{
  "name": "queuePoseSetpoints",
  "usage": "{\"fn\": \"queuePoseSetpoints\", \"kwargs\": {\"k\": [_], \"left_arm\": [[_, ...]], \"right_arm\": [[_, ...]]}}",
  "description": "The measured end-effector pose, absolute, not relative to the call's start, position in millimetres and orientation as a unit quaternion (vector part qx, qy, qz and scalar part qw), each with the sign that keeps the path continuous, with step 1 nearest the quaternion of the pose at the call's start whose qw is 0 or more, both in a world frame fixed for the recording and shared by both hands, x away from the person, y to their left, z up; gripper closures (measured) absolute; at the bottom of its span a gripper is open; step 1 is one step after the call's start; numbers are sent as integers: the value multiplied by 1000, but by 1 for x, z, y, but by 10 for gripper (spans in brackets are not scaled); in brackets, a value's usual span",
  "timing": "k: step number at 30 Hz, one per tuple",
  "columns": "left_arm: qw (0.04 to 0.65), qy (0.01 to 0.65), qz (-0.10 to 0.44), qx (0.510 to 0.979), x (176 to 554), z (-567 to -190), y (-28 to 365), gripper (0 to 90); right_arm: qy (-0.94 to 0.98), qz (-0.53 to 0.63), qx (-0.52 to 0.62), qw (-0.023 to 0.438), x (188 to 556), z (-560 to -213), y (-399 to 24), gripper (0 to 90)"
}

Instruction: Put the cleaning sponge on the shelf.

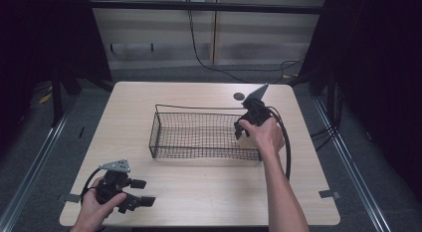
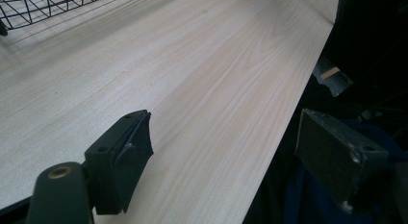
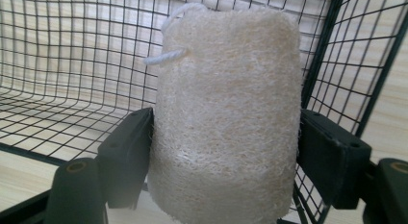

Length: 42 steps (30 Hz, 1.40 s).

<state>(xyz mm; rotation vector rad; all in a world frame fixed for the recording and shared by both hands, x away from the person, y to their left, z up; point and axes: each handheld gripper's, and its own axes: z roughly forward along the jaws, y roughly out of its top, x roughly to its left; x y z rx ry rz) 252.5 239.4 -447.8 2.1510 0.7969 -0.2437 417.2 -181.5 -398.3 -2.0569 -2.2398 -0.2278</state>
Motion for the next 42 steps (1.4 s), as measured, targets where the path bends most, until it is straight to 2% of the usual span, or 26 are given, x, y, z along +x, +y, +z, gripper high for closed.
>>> {"fn": "queuePoseSetpoints", "kwargs": {"k": [27,42], "left_arm": [[406,317,-95,852,252,-448,239,197],[407,315,-97,852,252,-447,239,197]], "right_arm": [[-726,-48,-684,52,417,-438,-183,248],[-728,-37,-683,40,414,-439,-177,246]]}}
